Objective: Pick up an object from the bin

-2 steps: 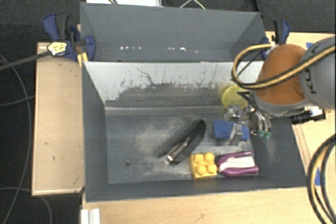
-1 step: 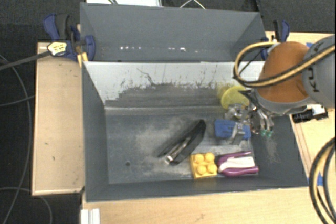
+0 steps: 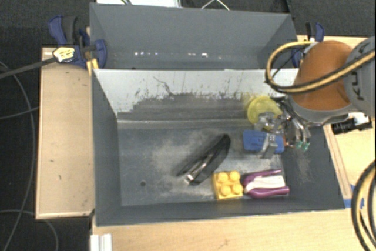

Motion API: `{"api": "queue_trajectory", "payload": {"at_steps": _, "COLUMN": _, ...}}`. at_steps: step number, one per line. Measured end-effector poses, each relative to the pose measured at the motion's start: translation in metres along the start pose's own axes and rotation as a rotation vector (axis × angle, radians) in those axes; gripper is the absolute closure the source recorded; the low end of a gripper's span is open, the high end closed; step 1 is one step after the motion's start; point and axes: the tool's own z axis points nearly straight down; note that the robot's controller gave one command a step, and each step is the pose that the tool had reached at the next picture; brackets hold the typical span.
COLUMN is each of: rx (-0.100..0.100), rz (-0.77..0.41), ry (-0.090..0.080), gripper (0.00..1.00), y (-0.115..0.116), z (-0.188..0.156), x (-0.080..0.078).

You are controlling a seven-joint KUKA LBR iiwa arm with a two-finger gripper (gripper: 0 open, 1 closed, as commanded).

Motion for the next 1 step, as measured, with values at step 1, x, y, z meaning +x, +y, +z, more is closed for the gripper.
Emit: {"api": "queue_trajectory", "payload": {"at_steps": 1, "rx": 0.0, "rz": 0.0, "ry": -0.006, "gripper": 1.0, "y": 0.0, "z": -0.0141, "x": -0.0019}}
